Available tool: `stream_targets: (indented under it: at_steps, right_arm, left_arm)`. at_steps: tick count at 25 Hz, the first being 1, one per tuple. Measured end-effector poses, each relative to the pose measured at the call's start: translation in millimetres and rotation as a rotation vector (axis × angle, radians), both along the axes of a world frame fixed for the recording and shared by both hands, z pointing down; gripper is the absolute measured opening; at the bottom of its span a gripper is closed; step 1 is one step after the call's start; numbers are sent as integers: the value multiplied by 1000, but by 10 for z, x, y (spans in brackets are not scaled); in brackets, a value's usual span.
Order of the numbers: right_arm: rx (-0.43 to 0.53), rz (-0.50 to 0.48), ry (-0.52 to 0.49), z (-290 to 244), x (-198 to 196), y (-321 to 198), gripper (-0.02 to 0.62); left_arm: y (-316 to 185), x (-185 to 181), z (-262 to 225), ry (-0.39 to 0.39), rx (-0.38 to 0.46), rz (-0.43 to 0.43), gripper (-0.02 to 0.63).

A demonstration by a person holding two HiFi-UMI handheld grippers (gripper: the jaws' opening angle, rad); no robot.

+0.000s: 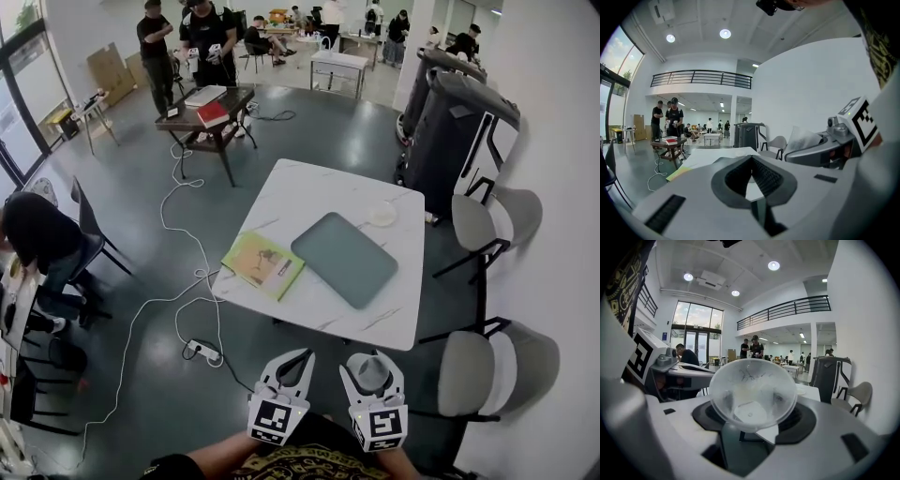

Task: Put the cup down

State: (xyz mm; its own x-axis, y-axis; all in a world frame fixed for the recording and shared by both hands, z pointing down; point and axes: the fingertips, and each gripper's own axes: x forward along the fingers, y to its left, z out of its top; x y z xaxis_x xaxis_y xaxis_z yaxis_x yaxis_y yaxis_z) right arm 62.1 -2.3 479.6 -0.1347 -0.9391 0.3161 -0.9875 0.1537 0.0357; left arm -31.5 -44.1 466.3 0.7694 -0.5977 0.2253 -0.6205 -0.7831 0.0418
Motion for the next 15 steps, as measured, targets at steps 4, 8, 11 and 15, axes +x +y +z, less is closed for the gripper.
stream_targets:
  at_steps: [4,8,11,15]
  right_arm:
    - [12,21,20,-82,11,-85,278]
    - [20,50,35,-139,5,-142,278]
    - [22,67,43,-138,-21,-184,278]
    - [20,87,41,-119,-75,-278,278]
  left_arm:
    - [-121,32,-32,10,10,24,8]
    - [-194,56,-88,26,18,54,8]
    - [-248,26,-73,30,18,70,8]
    - [-350,-52,-77,33,24,81,8]
